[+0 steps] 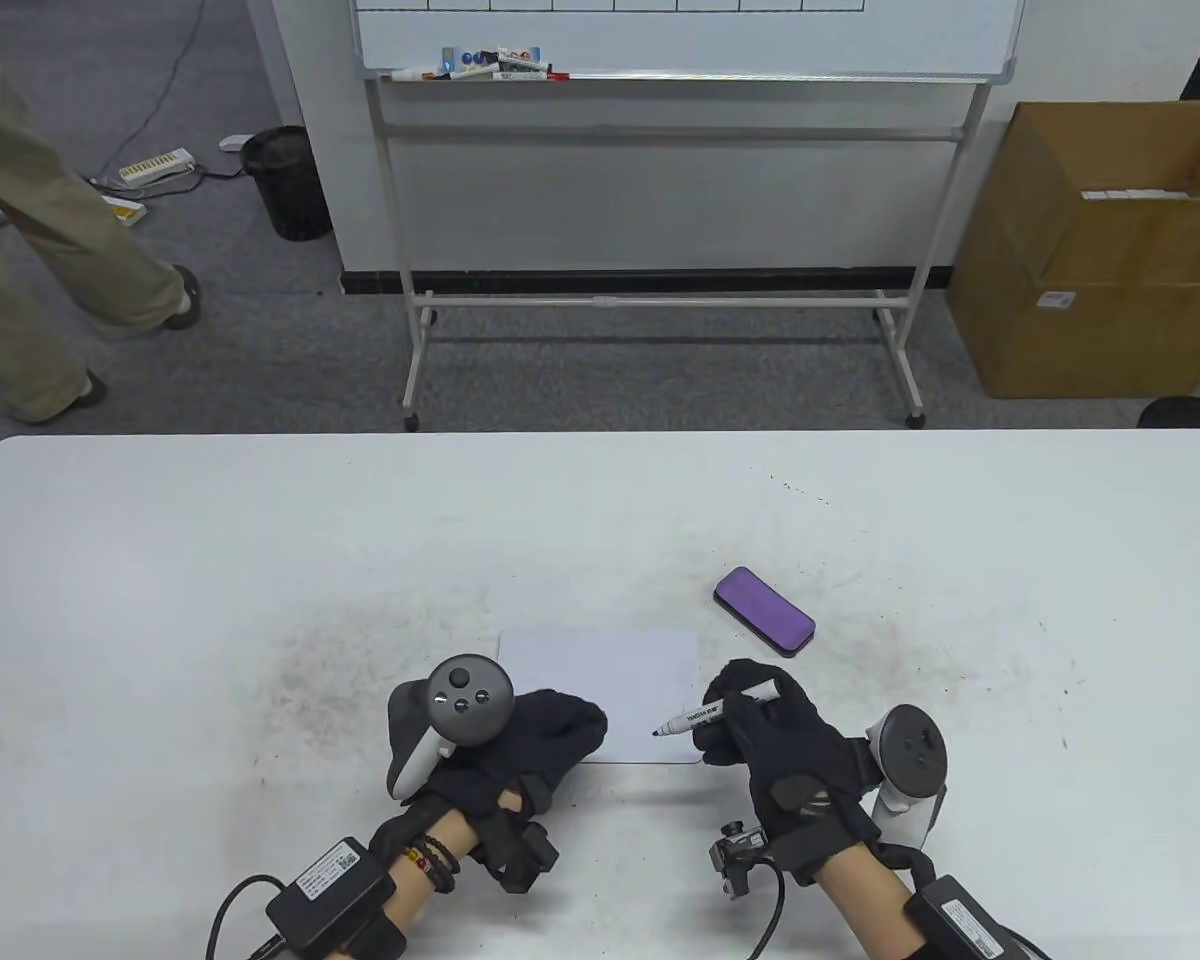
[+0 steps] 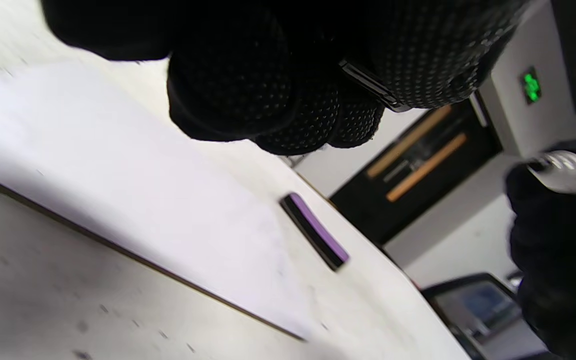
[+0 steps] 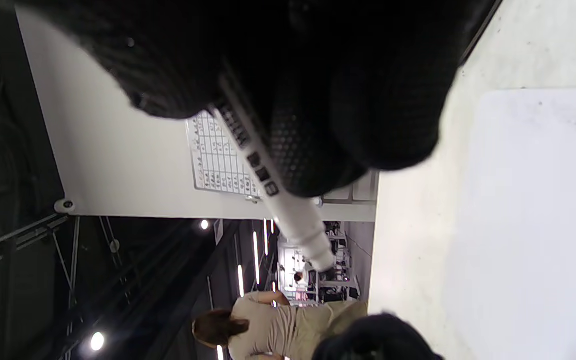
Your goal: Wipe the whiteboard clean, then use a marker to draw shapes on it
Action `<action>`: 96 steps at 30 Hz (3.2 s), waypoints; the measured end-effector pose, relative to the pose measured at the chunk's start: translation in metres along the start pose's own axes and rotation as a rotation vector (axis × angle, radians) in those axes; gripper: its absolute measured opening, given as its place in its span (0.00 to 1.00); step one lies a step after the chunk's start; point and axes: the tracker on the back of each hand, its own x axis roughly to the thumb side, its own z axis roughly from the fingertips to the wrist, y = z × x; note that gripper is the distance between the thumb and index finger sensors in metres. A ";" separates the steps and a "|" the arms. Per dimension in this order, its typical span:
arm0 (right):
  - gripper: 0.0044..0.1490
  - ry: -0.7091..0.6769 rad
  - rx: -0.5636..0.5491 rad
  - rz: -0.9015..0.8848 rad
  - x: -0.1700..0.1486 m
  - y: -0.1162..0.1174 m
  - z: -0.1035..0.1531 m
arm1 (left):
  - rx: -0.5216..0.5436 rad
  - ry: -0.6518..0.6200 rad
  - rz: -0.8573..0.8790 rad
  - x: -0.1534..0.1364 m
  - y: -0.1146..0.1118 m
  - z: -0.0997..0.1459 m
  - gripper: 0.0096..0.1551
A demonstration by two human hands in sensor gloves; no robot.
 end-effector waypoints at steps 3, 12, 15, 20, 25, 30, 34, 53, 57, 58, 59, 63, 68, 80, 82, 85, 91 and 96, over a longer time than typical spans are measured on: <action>0.33 -0.024 -0.018 0.086 -0.001 -0.004 -0.001 | 0.015 0.078 0.038 -0.007 0.012 0.001 0.26; 0.33 -0.034 -0.019 0.164 -0.004 -0.011 -0.005 | 0.213 0.217 -0.196 -0.025 0.080 0.011 0.27; 0.33 -0.040 -0.005 0.187 -0.004 -0.010 -0.005 | 0.223 0.296 -0.369 -0.037 0.093 0.010 0.28; 0.33 -0.049 0.008 0.226 -0.005 -0.010 -0.005 | 0.140 0.466 -0.653 -0.070 0.099 0.002 0.28; 0.33 -0.041 0.014 0.242 -0.007 -0.010 -0.006 | 0.085 0.562 -0.779 -0.097 0.101 -0.003 0.28; 0.33 -0.044 0.020 0.246 -0.006 -0.010 -0.006 | 0.064 0.583 -0.792 -0.111 0.095 -0.007 0.28; 0.33 -0.042 0.021 0.243 -0.007 -0.011 -0.007 | 0.068 0.582 -0.811 -0.115 0.092 -0.008 0.29; 0.33 -0.006 -0.002 0.170 -0.007 -0.017 -0.009 | 0.029 0.582 -0.725 -0.105 0.100 -0.001 0.44; 0.33 -0.029 0.002 0.220 -0.004 -0.016 -0.010 | 0.042 0.526 -0.636 -0.080 0.108 0.004 0.45; 0.33 -0.040 0.002 0.245 -0.001 -0.014 -0.011 | 0.044 0.493 -0.605 -0.073 0.110 0.006 0.44; 0.33 -0.049 -0.003 0.257 0.001 -0.013 -0.011 | 0.045 0.454 -0.555 -0.068 0.111 0.008 0.44; 0.32 -0.086 -0.003 0.348 0.017 0.001 -0.011 | 0.045 0.338 -0.338 -0.060 0.121 0.011 0.42; 0.31 -0.136 0.021 0.429 0.036 0.036 -0.020 | 0.053 0.241 -0.188 -0.060 0.120 0.011 0.43; 0.29 -0.110 0.099 0.619 0.028 0.119 -0.070 | -0.125 0.173 -0.462 -0.057 0.054 -0.005 0.40; 0.29 -0.097 0.103 0.639 0.024 0.128 -0.076 | -0.140 0.156 -0.479 -0.057 0.044 -0.007 0.37; 0.29 -0.078 0.103 0.669 0.015 0.139 -0.085 | -0.168 0.129 -0.498 -0.052 0.033 -0.009 0.36; 0.29 -0.036 0.079 0.717 -0.004 0.149 -0.100 | -0.288 0.126 -0.546 -0.050 0.018 -0.010 0.37; 0.29 -0.005 0.069 0.717 -0.016 0.154 -0.109 | -0.353 0.143 -0.551 -0.051 0.012 -0.010 0.36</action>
